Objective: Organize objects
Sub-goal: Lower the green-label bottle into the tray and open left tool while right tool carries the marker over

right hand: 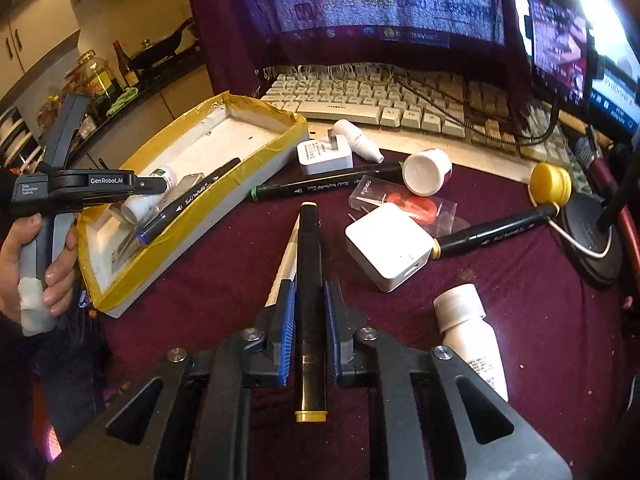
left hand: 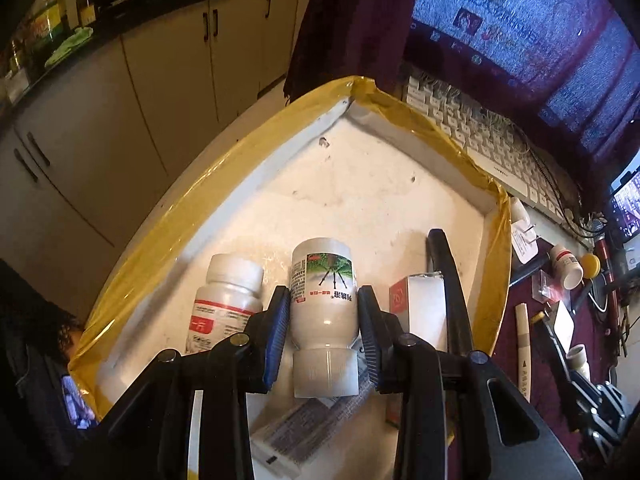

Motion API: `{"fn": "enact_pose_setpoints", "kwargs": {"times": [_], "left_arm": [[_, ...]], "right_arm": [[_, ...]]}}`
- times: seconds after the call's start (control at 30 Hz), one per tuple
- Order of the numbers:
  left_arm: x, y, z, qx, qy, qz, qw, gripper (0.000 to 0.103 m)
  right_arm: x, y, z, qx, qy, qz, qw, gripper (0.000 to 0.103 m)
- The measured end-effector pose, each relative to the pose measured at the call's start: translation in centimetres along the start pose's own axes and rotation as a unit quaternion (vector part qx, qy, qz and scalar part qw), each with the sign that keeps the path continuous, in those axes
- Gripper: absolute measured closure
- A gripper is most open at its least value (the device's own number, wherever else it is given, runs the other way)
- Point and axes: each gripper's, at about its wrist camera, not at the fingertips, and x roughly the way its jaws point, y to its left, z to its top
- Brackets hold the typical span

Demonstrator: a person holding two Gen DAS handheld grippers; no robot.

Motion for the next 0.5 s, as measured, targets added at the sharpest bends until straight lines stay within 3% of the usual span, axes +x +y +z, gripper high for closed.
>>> {"fn": "enact_pose_setpoints", "kwargs": {"times": [0.27, 0.37, 0.5], "left_arm": [[0.1, 0.3, -0.3, -0.002, -0.013, -0.001, 0.9999, 0.073], [0.7, 0.5, -0.2, -0.002, -0.005, 0.007, 1.0000, 0.073], [0.6, 0.9, -0.1, -0.001, -0.007, -0.011, 0.9999, 0.073]], "right_arm": [[2.3, -1.4, -0.1, 0.034, 0.026, 0.028, 0.999, 0.090], [2.8, -1.2, -0.1, 0.029, 0.032, 0.013, 0.999, 0.090], [3.0, -0.7, -0.2, 0.024, 0.038, -0.001, 0.999, 0.090]]}}
